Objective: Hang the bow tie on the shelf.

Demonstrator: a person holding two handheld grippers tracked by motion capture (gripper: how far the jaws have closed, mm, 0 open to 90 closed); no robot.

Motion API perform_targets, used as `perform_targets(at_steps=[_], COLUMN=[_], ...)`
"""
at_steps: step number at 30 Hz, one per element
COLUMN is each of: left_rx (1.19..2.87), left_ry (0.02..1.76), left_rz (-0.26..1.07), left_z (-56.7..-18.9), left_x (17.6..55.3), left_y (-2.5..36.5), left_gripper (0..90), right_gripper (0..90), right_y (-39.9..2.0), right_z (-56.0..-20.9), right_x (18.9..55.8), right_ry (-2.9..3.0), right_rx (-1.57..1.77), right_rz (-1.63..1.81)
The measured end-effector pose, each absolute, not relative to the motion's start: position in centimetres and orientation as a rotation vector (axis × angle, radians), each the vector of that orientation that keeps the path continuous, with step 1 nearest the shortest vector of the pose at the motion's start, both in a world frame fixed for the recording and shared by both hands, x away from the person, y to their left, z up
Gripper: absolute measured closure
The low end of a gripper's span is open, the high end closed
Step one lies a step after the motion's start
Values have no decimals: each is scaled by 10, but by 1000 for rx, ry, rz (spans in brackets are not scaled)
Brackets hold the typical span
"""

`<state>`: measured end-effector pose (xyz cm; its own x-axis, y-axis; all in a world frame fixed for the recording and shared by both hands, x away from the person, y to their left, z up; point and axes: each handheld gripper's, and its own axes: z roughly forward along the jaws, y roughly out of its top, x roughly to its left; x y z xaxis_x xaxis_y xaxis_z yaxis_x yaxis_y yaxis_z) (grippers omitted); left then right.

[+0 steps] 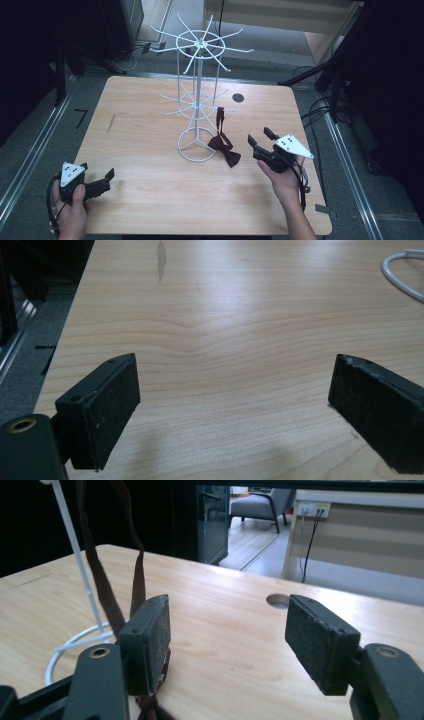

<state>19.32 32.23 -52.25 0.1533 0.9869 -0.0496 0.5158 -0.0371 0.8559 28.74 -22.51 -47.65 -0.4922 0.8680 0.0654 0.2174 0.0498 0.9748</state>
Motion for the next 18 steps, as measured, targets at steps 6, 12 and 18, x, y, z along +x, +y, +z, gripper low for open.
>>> perform_targets(at_steps=[6,12,18], left_rx=[1647,1633,1638], left_ry=[1465,1443,1444], left_rz=[762,749,752], left_z=[-522,-522,-522], left_x=[193,191,191], left_y=[324,325,325], left_gripper=[70,70,70], right_gripper=[322,311,311], right_y=[-240,-254,-271], right_z=[-485,-494,-507], right_x=[277,265,255], right_ry=[1754,1768,1768], right_rx=[1097,1102,1134], right_rz=[1486,1454,1422])
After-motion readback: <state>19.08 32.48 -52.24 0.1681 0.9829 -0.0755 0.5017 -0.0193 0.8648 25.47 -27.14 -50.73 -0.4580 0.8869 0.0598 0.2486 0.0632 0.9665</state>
